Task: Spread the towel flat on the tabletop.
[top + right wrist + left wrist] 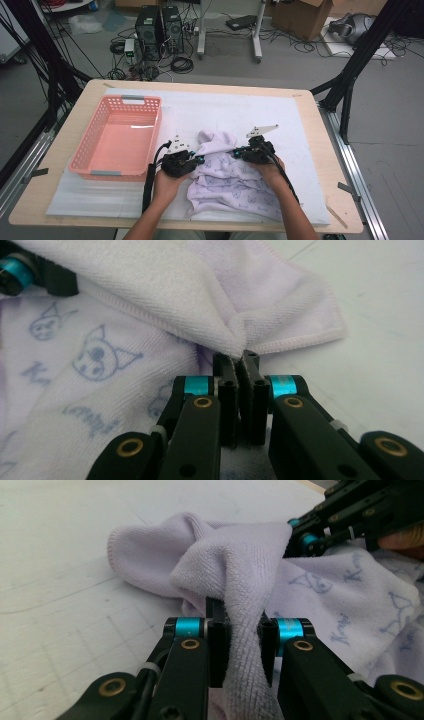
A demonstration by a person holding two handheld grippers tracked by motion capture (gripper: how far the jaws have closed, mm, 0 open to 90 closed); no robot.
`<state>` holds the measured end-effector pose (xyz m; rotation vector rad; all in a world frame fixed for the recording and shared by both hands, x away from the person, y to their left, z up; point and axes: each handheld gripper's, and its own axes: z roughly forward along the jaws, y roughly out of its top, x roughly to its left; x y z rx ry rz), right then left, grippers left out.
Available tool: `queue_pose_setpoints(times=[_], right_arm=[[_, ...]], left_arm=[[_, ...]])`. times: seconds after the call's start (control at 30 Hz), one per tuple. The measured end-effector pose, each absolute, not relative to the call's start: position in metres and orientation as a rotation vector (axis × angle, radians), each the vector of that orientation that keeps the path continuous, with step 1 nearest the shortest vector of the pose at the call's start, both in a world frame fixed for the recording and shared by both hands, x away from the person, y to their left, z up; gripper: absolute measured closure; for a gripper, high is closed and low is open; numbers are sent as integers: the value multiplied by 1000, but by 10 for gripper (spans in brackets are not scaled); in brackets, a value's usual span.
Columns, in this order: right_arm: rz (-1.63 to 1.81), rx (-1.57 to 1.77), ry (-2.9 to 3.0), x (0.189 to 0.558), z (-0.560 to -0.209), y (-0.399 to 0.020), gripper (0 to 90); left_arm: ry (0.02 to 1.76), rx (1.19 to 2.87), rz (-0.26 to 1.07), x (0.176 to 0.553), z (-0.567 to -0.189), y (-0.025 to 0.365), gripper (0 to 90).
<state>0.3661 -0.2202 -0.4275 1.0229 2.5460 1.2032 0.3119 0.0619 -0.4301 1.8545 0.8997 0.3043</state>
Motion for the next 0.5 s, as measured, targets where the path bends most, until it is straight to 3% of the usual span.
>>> queue_pose_setpoints(times=[0.27, 0.5], right_arm=[[939, 999, 2380, 357, -399, -240, 878], [979, 1243, 2116, 353, -372, -308, 881]], left_arm=[[892, 1832, 309, 325, -427, 31, 823], [981, 1834, 331, 343, -434, 25, 826]])
